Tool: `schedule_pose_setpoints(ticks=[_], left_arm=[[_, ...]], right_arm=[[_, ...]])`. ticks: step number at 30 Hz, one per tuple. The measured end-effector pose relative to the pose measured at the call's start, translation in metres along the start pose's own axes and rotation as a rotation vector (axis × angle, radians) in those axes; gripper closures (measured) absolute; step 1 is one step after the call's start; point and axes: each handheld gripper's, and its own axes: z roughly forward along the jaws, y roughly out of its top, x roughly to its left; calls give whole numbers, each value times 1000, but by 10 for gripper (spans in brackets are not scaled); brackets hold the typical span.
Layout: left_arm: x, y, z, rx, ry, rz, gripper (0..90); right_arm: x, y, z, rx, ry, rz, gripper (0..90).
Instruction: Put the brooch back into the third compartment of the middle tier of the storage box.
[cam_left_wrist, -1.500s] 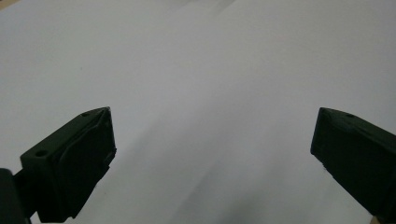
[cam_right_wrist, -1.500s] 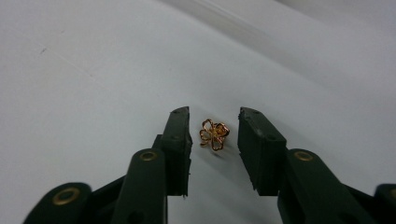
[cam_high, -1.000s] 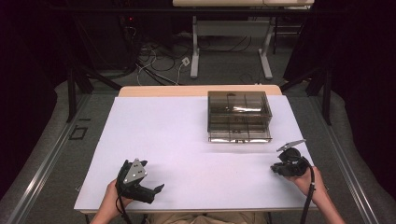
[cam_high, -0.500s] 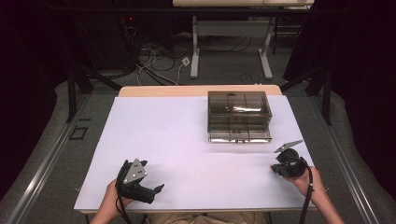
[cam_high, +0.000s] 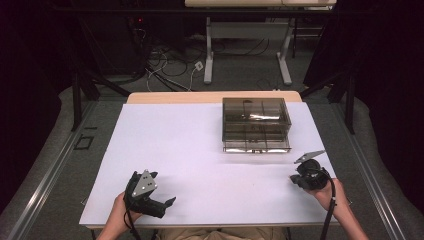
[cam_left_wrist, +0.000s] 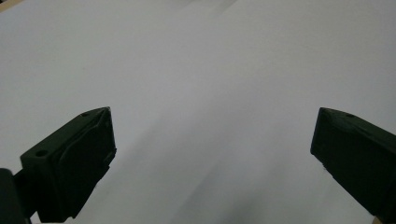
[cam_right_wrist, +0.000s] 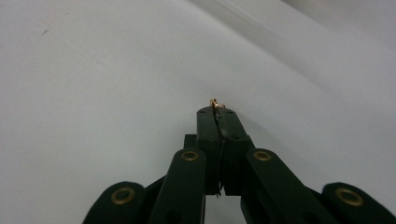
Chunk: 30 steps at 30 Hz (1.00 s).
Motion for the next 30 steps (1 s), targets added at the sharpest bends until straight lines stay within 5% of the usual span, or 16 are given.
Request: schedule_pose_setpoints(ticks=[30], left_arm=[[-1, 0, 2, 3, -4, 0, 1]], right_arm=[[0, 3, -12, -153, -68, -15, 890]])
